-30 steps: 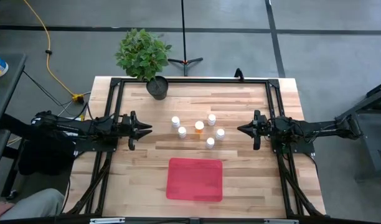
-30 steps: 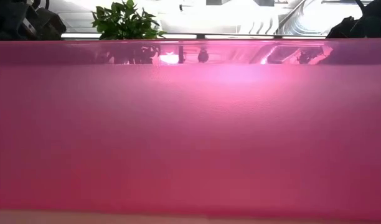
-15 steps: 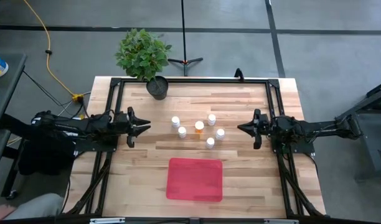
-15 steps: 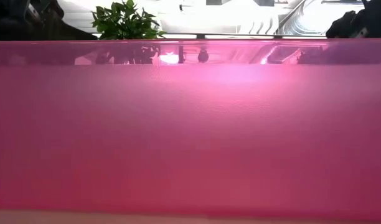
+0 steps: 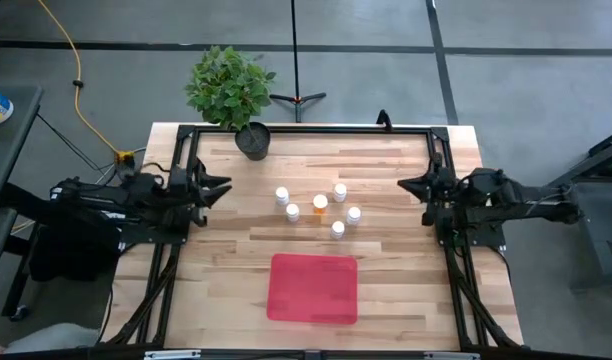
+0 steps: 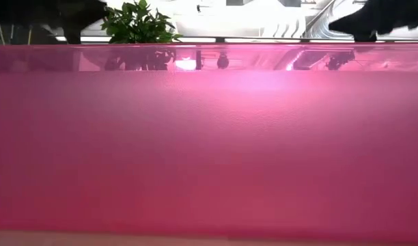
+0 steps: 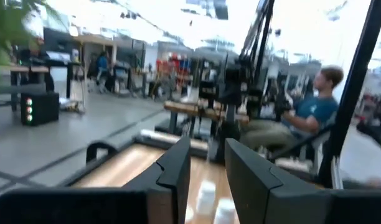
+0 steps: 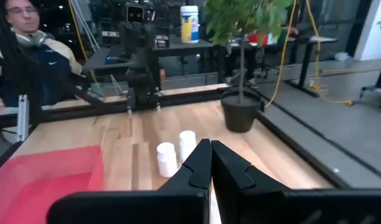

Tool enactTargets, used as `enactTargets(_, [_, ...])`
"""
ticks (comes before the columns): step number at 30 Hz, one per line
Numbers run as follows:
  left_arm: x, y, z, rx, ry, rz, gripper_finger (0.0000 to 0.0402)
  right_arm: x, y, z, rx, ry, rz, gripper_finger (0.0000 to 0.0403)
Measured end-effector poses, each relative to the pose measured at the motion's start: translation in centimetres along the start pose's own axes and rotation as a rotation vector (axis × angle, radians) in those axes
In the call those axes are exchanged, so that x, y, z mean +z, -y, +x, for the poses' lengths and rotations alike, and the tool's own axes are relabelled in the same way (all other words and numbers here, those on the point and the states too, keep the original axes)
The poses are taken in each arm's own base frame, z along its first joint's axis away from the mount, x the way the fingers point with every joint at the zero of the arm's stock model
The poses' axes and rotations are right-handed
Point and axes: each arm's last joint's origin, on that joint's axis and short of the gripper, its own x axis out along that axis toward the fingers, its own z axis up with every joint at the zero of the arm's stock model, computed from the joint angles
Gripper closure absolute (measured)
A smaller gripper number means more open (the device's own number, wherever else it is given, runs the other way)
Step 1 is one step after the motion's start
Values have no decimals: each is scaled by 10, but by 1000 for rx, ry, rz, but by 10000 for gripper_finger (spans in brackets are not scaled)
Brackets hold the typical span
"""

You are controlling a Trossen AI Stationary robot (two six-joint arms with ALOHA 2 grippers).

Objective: Pick and place pill bottles into a basket
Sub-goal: Put the white pill bottle into the red bin

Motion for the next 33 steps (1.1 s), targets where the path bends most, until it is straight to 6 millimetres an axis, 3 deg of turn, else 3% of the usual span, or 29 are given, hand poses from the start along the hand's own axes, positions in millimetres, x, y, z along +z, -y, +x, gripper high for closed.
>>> enactTargets(8, [70, 3, -5, 26, 167, 46, 268, 32, -2, 4, -58, 17, -16, 402])
enactTargets(14, [112, 7, -1, 40, 123, 181, 268, 53, -6, 16, -60, 7, -28, 402])
enactTargets(22, [130, 11, 8, 54, 8, 233, 268, 90, -12, 27, -55, -23, -32, 402])
enactTargets(33, [144, 14, 14, 77, -180, 273, 268, 131, -18, 39, -84, -435, -121, 402])
